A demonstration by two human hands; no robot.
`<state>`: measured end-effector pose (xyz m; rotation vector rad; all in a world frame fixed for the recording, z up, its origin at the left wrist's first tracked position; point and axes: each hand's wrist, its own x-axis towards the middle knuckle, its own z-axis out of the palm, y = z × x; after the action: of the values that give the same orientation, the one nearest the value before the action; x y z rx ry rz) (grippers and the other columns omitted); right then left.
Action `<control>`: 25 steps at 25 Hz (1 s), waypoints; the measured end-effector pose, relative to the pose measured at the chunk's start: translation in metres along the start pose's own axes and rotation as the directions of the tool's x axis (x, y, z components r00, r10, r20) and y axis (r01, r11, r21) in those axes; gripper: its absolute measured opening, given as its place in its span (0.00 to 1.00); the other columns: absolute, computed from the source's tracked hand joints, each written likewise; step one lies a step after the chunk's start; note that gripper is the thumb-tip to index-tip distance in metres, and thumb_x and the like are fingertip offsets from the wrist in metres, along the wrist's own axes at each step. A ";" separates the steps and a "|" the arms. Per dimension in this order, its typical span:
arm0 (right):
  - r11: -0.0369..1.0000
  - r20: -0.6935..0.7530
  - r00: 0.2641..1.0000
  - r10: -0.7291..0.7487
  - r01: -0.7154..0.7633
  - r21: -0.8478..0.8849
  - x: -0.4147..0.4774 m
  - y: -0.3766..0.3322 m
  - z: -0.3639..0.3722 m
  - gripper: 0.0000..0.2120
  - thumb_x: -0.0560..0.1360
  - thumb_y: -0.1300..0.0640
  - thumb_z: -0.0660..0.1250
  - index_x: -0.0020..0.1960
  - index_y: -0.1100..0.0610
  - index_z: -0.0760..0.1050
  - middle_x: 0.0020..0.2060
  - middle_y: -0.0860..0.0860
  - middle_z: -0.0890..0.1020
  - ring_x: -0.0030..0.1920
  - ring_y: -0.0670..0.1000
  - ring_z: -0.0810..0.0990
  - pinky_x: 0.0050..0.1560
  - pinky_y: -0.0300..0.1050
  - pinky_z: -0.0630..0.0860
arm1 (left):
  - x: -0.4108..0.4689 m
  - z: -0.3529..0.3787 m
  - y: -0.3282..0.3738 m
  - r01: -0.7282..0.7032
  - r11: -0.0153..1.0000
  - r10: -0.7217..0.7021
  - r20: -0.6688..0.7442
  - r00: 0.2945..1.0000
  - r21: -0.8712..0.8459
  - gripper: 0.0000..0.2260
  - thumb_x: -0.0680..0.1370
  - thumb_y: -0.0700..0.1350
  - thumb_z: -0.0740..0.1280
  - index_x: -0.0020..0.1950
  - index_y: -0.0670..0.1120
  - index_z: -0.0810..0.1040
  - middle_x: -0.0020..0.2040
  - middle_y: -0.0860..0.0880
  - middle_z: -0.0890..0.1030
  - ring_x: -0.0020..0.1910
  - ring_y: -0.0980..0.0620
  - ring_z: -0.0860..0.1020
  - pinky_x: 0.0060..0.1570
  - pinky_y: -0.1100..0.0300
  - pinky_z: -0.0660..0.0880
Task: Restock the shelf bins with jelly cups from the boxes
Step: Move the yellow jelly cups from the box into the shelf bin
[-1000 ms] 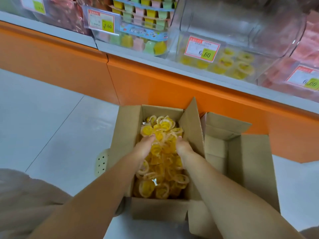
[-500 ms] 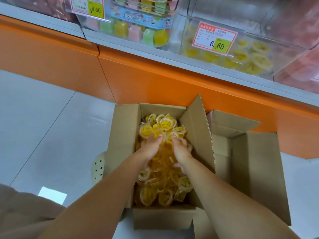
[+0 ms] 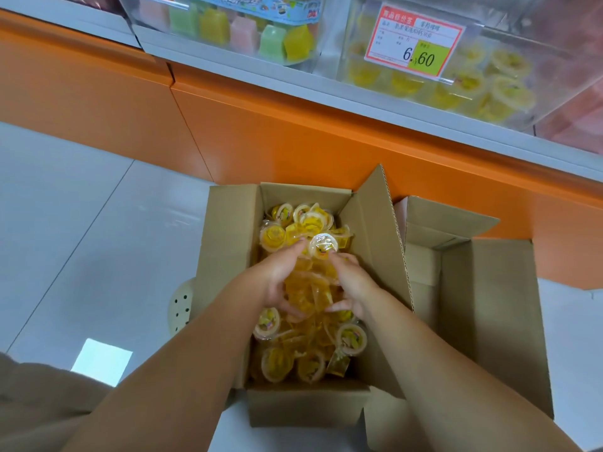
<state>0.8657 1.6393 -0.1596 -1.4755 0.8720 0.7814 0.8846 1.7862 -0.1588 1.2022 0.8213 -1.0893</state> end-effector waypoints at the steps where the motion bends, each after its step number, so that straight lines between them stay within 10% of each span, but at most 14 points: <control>1: 1.000 0.010 1.000 0.004 -0.004 0.021 -0.001 0.000 -0.001 0.15 0.79 0.39 0.58 0.62 0.42 0.64 0.65 0.48 0.68 0.60 0.53 0.69 0.49 0.64 0.80 | 0.002 -0.001 -0.001 0.003 1.000 -0.003 0.005 1.000 -0.024 0.37 0.65 0.71 0.70 0.71 0.61 0.70 0.76 0.45 0.66 0.70 0.33 0.68 0.43 0.30 0.78; 7: 0.973 0.127 0.991 0.040 -0.067 0.221 -0.011 -0.002 0.002 0.23 0.75 0.39 0.66 0.67 0.45 0.68 0.61 0.52 0.72 0.63 0.63 0.73 0.46 0.57 0.82 | 0.006 -0.004 -0.009 -0.045 0.982 0.046 0.001 0.999 -0.181 0.29 0.73 0.68 0.68 0.67 0.53 0.75 0.64 0.42 0.79 0.59 0.36 0.78 0.44 0.34 0.80; 25: 0.827 0.172 0.866 -0.469 0.362 0.431 -0.105 -0.034 -0.037 0.30 0.74 0.41 0.67 0.70 0.55 0.67 0.61 0.56 0.77 0.50 0.53 0.82 0.34 0.43 0.78 | -0.122 0.040 0.000 -0.341 0.832 0.420 0.096 0.902 -0.437 0.20 0.79 0.59 0.66 0.55 0.42 0.82 0.49 0.42 0.86 0.45 0.44 0.86 0.44 0.50 0.83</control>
<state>0.8429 1.6115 -0.0491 -1.1136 0.4294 0.4306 0.8461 1.7722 -0.0369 0.8396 0.5876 -0.6421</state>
